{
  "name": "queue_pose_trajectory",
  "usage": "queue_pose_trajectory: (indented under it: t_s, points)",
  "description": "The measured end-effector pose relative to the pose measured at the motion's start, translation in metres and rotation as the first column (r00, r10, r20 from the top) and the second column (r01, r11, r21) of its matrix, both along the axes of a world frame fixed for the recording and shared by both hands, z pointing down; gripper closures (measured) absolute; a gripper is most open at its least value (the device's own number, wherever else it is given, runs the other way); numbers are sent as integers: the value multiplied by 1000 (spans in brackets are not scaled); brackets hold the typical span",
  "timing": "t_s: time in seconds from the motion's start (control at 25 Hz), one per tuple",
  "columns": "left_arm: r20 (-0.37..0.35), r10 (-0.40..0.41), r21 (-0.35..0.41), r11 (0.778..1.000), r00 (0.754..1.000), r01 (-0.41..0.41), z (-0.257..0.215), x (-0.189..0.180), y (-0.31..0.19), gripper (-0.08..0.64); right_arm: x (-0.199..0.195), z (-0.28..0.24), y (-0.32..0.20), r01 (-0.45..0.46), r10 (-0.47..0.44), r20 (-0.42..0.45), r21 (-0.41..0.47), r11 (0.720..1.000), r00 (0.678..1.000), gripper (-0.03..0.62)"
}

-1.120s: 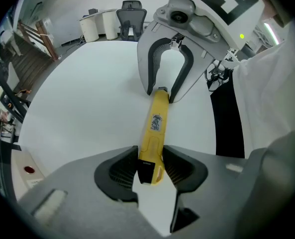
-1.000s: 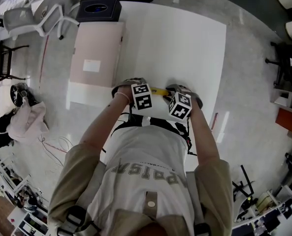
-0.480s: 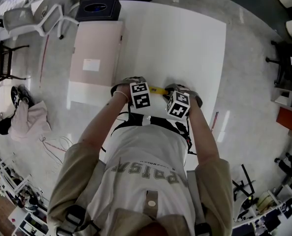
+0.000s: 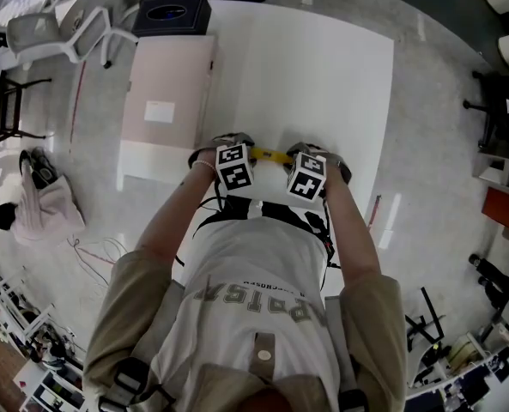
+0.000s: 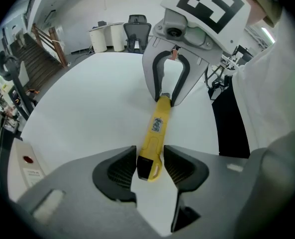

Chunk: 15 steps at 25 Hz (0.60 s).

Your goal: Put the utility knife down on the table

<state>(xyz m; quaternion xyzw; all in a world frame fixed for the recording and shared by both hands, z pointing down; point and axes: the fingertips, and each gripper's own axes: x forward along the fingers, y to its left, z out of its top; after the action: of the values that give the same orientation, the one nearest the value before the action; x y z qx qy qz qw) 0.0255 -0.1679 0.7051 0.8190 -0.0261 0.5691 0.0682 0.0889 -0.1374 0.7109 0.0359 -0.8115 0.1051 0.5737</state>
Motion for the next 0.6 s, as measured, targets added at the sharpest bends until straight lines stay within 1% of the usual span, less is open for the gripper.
queue_pose_trajectory:
  t_s: [0.12,0.24,0.36,0.48,0.6]
  points:
    - [-23,-29,3,1000,999,29,0,-1,-1,376,0,1,0,-2,2,2,-1,1000,1000,469]
    - [-29,-35,25,999,999,35,-2,0,-2,371,2,0,0,2,-2,-5,-1,1000,1000,469]
    - [-35,-52,46,998,998,54,-3,-1,-5,340,2,-1,0,4,-4,-11,-3,1000,1000,469]
    - [-36,-71,42,996,997,73,-3,-5,-4,328,2,-1,1,4,-4,-18,-5,1000,1000,468]
    - [-38,-93,31,995,995,94,-2,-8,-2,325,2,-1,1,-8,8,-4,-5,1000,1000,466]
